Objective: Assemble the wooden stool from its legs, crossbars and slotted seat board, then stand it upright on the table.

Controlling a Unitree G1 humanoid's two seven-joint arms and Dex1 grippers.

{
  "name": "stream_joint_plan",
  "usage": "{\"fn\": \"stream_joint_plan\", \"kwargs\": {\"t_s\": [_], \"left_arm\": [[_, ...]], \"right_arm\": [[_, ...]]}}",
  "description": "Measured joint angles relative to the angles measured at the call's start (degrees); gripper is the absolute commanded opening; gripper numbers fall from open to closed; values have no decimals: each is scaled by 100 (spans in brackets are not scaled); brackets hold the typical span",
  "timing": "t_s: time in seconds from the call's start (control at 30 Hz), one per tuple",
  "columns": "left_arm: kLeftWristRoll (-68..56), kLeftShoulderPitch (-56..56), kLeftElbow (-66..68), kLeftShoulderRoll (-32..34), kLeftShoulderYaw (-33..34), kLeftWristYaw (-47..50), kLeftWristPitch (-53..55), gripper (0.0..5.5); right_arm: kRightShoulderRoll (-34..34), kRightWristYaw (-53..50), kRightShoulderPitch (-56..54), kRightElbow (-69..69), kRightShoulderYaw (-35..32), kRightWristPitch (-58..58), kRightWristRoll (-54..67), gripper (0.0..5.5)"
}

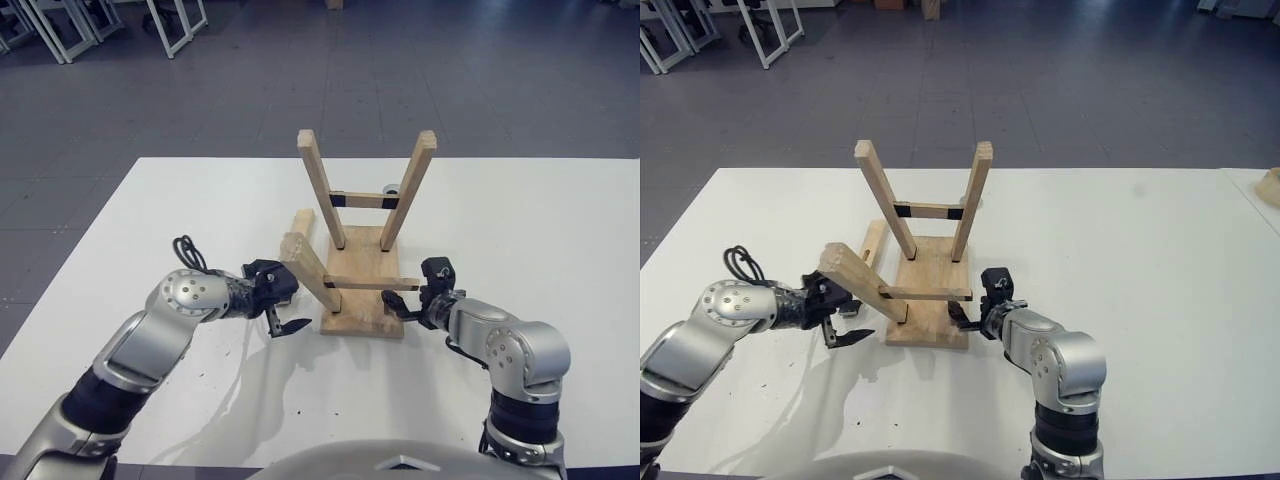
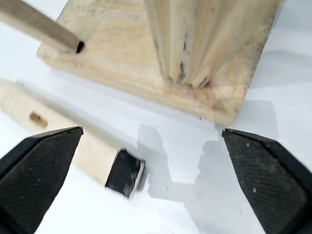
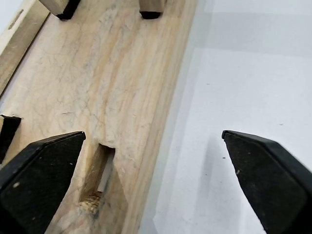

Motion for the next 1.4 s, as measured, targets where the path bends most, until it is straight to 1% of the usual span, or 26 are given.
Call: {"fn": "stream_joint_plan", "kwargs": {"t_s": [0.1,0.2,0.27,0.3,0.33,0.37,0.4,0.47,0.53,0.57,0.67,0.73,0.83,1.03,1.13,1.4], "left_arm": [[-214,147,-173,125,443,11,297,528],[-509,159,-175,87,1133,119,557,528],[-654,-108,-110,-118,1760,530,762,528],[-697,-377,-55,-338,2127,874,840,528],[-761,-650,-32,-582,2429,1188,933,509],[-928,-912,-56,-867,2732,1455,1088,477],[-1178,-1243,-126,-1360,3048,1820,1343,462],[-1543,-1620,-386,-2054,3352,2332,1841,428],[-1834,-1926,-827,-2824,3443,2906,2356,388],[-1941,-2026,-1053,-3184,3434,3175,2604,388],[-2185,-2189,-1454,-3660,3386,3559,3130,388],[-2504,-2436,-1667,-3886,3419,3593,3496,388],[-2913,-2775,-1857,-4124,3616,3589,3988,388],[-3243,-3150,-2073,-4442,4036,3674,4741,388],[-3413,-3107,-2177,-4504,4021,3766,4798,388],[-4007,-2507,-2221,-4779,4048,4032,4807,388]], "right_arm": [[-39,8,-26,-4,-112,20,-1,519],[-165,21,-124,-1,-245,7,-6,519],[-396,53,-125,53,-286,-67,-42,519],[-604,101,-95,78,-298,-176,-73,519],[-829,147,-44,84,-289,-284,-107,519],[-1096,194,69,93,-238,-416,-183,519],[-1535,278,275,102,-110,-615,-277,519],[-2224,443,612,102,258,-990,-496,519],[-2670,658,770,-7,584,-1295,-548,519],[-2764,744,807,-71,736,-1357,-544,519],[-2814,893,814,-238,1160,-1401,-532,519],[-2757,916,792,-292,1420,-1425,-521,519],[-2635,914,725,-284,1551,-1425,-524,519],[-2534,916,645,-156,1614,-1440,-538,519],[-2529,917,614,-101,1637,-1491,-541,519],[-2437,915,498,15,1657,-1500,-546,519]]}}
